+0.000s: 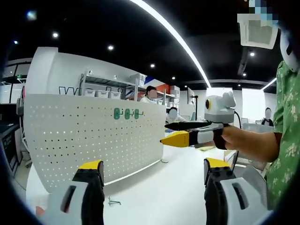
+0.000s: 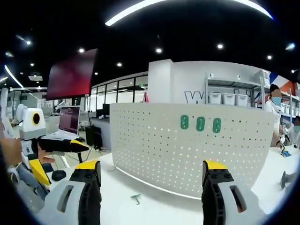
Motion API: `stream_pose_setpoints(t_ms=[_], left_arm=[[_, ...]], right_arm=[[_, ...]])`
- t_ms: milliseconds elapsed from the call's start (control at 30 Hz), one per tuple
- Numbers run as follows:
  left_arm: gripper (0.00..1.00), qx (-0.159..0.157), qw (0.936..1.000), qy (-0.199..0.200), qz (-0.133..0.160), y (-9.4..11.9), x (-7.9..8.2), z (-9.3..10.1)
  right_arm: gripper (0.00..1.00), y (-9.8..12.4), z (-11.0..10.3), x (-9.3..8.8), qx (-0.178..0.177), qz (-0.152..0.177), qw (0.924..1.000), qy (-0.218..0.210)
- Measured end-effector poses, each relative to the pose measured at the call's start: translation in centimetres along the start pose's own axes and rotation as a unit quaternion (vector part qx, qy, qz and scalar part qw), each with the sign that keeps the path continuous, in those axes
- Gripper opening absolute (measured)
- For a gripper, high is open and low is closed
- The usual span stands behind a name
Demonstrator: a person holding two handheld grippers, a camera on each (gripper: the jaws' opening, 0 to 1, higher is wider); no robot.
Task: Insert the hook assembly into the mounting plate slot until the hook locks in place.
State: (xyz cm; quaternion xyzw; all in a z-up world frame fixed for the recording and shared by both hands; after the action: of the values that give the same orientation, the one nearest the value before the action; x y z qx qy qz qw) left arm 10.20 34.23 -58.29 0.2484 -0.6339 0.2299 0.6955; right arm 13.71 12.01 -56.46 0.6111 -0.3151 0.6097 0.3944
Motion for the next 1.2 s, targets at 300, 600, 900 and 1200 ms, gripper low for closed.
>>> stream_pose_setpoints(t_ms=[300,600,900,1200], left_arm=[[0.9,0.015,0.9998,0.002,-0.009,1.0,-0.6,0.7],[0.89,0.035,0.9992,0.006,-0.019,1.9,-1.6,0.9],[0.88,0.055,0.9979,0.01,-0.031,2.4,-2.6,0.6],[0.86,0.066,0.9967,0.015,-0.044,1.7,-3.6,-0.4]], right_arm=[[0.91,1.4,-1.4,-1.9,0.026,-0.027,0.9993,0.001],[0.9,2.8,-3.2,-3.3,0.061,-0.05,0.9969,0.003],[0.9,4.1,-3.8,-5.1,0.081,-0.072,0.9941,0.002],[0.88,4.3,-3.4,-6.1,0.081,-0.086,0.993,-0.004]])
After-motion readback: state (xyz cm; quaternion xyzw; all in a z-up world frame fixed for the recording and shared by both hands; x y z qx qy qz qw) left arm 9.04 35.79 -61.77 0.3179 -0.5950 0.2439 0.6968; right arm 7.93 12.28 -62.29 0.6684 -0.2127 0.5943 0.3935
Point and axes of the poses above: the point that each gripper's makers call its tool centre point, and the gripper's own axes: y roughly backward along the fingers, z roughly to its right, x roughly out of its top, the point moved 9 cm from there along y, roughly backward along the fingers, and after that the axes turned 1 degree about -z, right-handed, at the moved point
